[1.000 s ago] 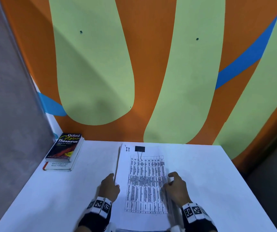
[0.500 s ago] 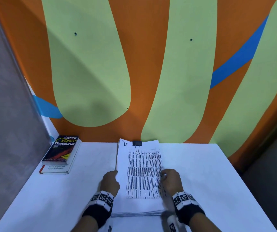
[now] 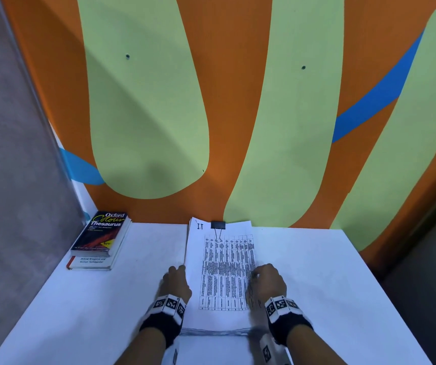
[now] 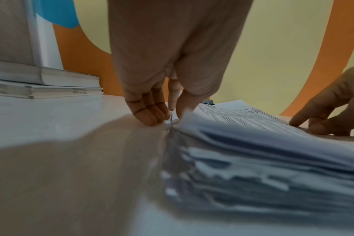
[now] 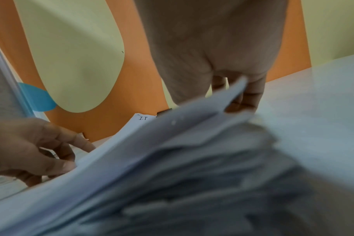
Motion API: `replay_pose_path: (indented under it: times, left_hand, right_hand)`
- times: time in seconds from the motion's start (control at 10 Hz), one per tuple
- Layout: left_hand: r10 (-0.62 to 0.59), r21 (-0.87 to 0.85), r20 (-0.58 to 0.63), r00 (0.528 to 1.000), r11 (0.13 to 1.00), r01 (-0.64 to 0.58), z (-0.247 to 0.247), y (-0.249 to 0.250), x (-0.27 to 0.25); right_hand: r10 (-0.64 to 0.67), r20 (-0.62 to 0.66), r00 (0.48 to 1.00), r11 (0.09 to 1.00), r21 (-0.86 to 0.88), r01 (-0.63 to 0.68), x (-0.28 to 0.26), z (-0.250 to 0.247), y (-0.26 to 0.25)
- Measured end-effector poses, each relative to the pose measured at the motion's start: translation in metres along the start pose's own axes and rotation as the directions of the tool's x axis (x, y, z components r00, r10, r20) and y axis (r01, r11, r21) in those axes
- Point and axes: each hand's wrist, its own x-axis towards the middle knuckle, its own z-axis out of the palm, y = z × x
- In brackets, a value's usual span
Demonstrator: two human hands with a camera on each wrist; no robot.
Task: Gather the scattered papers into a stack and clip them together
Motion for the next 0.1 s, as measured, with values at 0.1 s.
replay_pose_path:
  times: [0.1]
  left_hand:
    - [-0.014,-0.041,0.000,1.000,0.999,0.014,-0.0040,-0.0084,-0.0068]
  right_hand:
    - [-0.040,0.002,0.999,0.998,0.056,0.039,-0.0083,-0.0014,0.0077]
